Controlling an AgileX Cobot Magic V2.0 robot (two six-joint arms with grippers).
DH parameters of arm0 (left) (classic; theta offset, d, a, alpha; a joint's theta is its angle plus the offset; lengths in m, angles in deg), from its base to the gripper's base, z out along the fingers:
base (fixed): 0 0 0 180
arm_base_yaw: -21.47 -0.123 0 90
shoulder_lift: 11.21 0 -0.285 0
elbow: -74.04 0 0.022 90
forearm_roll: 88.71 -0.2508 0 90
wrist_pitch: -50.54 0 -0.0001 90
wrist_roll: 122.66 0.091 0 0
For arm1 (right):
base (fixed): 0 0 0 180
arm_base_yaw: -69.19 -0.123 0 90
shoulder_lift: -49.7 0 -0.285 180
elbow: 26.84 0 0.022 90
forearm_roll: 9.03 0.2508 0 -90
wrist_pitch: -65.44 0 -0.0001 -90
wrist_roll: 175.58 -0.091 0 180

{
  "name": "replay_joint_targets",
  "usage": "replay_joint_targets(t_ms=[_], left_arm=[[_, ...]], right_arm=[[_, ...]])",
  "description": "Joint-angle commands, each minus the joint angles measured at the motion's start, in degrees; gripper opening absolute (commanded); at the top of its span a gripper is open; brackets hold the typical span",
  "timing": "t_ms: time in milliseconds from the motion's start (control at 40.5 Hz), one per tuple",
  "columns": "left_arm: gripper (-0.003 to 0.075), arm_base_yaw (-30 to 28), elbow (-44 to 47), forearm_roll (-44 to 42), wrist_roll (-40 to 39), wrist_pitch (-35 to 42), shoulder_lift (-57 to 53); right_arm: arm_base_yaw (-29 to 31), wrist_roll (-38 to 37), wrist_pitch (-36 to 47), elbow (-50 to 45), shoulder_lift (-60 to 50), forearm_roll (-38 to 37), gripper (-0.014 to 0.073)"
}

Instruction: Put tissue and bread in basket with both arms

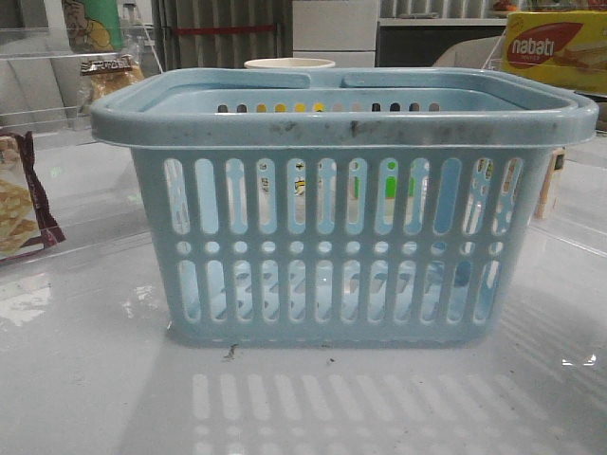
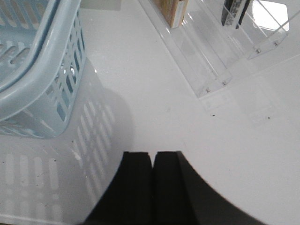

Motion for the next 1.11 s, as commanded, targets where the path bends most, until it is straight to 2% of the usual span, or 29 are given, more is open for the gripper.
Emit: replay_joint_targets(t_ms=[0, 74, 123, 197, 247, 296, 345, 666, 1086], left_arm=[[0.0091, 0.01, -1.88, 0.56, -0.25, 4.09, -0.15], [0.0091, 0.01, -1.88, 0.56, -0.25, 4.09, -0.15], [0.0091, 0.01, -1.88, 0.56, -0.25, 4.09, -0.15], [0.0091, 0.01, -1.88, 0.56, -0.25, 4.09, -0.15], [0.0091, 0.01, -1.88, 0.56, -0.25, 4.09, -0.15], [0.0091, 0.01, -1.88, 0.56, -0.25, 4.09, -0.15], [0.0091, 0.01, -1.88, 0.56, -0.25, 4.09, -0.15], [0.0091, 0.01, -1.88, 0.56, -0.25, 4.09, -0.15], [0.0091, 0.01, -1.88, 0.56, -0.25, 4.09, -0.15]], right_arm=[[-0.05, 0.16, 3.49, 2.08, 0.07, -1.0, 0.0059], [-0.05, 0.16, 3.96, 2.08, 0.07, -1.0, 0.0083], [-0.05, 0.16, 4.1, 2.08, 0.07, -1.0, 0.0137], [-0.05, 0.16, 4.96, 2.08, 0.07, -1.0, 0.0262], [-0.05, 0.16, 6.43, 2.08, 0.14, -1.0, 0.0378], [0.03, 0.16, 7.66, 2.14, 0.35, -1.26, 0.0457], [0.63, 0.16, 7.84, 2.65, 0.87, -1.27, 0.0499], [12.13, 0.16, 6.27, 14.35, 14.59, -0.78, 0.05], [13.37, 0.16, 2.83, 33.15, 39.65, 0.0, 0.05]])
